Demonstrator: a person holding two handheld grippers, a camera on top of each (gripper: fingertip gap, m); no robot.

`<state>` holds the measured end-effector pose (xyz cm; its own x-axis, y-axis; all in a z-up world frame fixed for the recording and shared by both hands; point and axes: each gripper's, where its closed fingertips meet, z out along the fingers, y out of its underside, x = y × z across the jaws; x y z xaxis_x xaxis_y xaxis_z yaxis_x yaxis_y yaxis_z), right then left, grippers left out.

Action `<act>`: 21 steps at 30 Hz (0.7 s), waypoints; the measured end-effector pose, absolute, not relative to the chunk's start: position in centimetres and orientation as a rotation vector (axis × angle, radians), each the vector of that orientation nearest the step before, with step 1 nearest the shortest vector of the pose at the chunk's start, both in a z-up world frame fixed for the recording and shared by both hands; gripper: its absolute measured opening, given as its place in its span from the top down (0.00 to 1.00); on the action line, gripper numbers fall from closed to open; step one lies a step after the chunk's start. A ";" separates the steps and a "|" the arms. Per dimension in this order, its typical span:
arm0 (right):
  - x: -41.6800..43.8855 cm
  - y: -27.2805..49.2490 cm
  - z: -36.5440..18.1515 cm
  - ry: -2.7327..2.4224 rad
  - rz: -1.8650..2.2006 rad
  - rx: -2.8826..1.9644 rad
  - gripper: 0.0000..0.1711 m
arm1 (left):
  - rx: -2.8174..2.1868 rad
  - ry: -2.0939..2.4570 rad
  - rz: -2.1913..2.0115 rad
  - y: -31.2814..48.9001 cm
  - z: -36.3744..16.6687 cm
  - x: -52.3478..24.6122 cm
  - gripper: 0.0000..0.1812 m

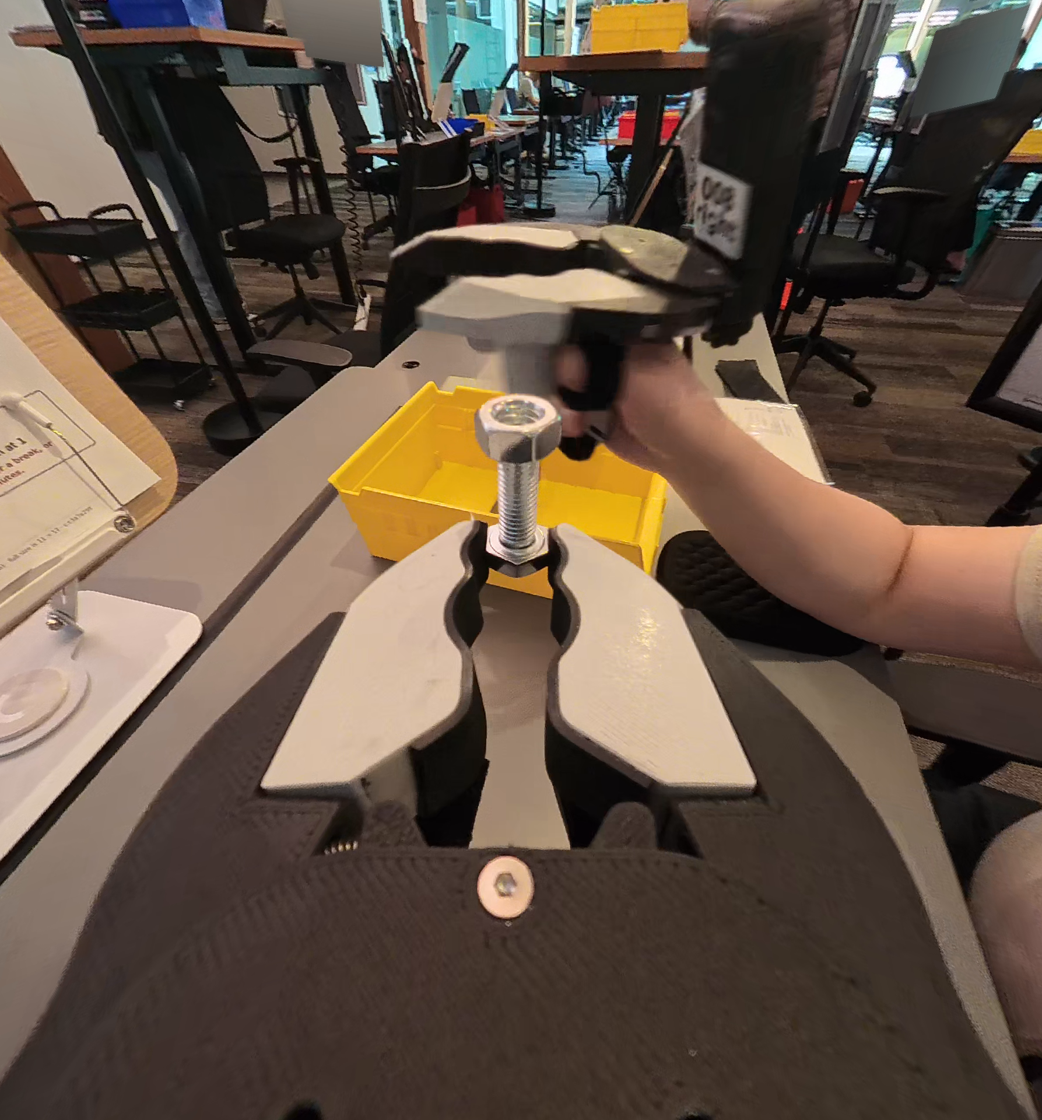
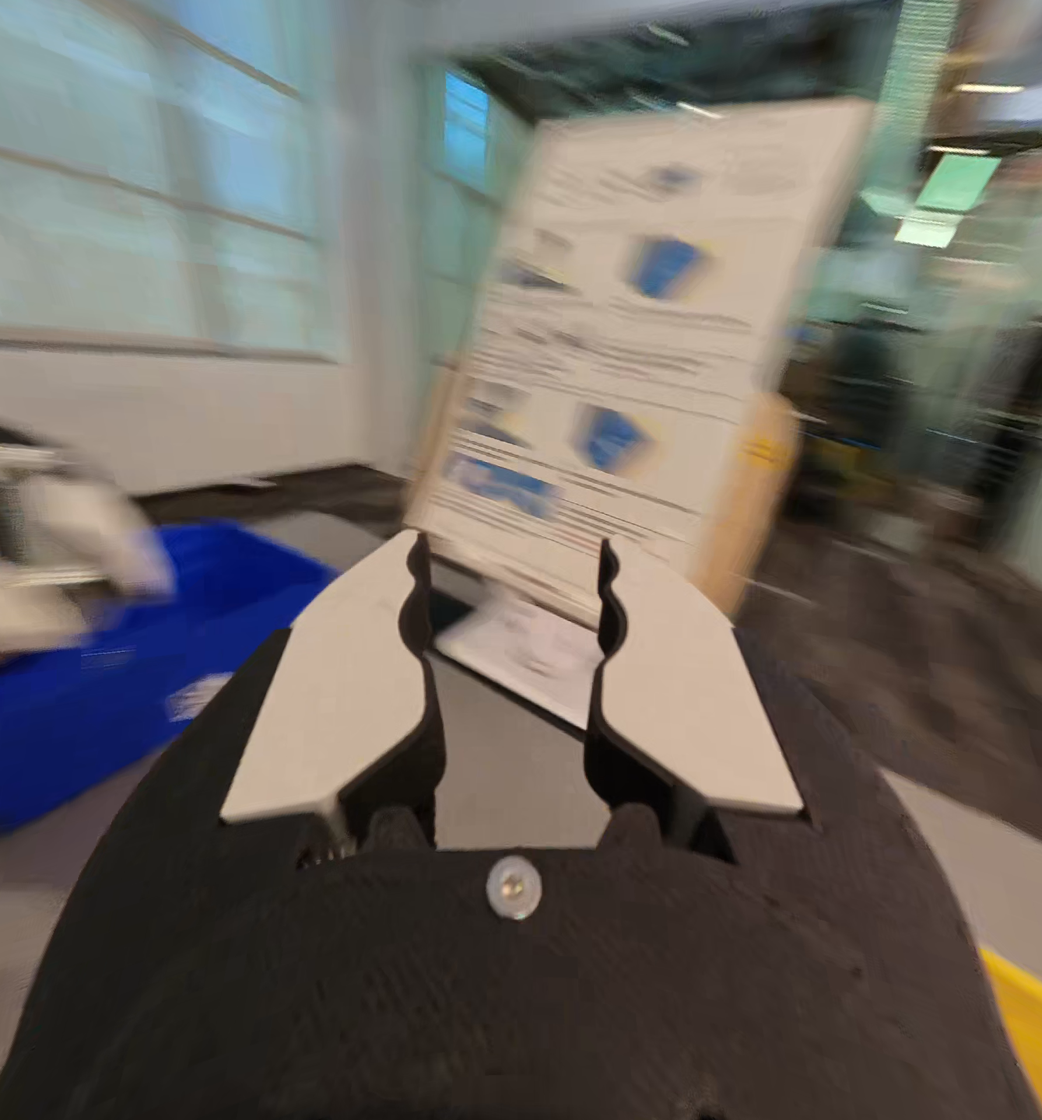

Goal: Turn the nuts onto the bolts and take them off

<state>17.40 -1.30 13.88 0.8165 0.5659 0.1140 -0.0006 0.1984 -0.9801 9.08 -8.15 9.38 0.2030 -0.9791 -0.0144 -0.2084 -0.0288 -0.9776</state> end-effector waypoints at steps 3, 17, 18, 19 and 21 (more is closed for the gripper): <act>12.6 -6.4 15.8 -0.697 0.829 -1.182 0.68 | -1.432 1.174 -0.880 -7.8 9.5 9.5 0.90; 8.8 -8.3 14.5 -0.852 0.893 -1.182 0.71 | -1.381 1.232 -0.858 -9.6 9.8 10.6 0.90; 9.1 -8.3 14.5 -0.852 0.896 -1.185 0.71 | -1.382 1.231 -0.864 -9.6 9.8 10.5 0.90; 9.3 -8.2 14.5 -0.849 0.905 -1.189 0.71 | -1.385 1.229 -0.871 -9.5 9.8 10.5 0.90; 9.6 -8.1 14.7 -0.836 0.938 -1.193 0.72 | -1.391 1.226 -0.876 -9.4 9.8 10.3 0.90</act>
<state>9.61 -8.11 14.67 0.3889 0.9202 0.0436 -0.1485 0.1094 -0.9828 10.34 -9.41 9.79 0.2113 -0.9716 -0.1067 -0.2137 0.0606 -0.9750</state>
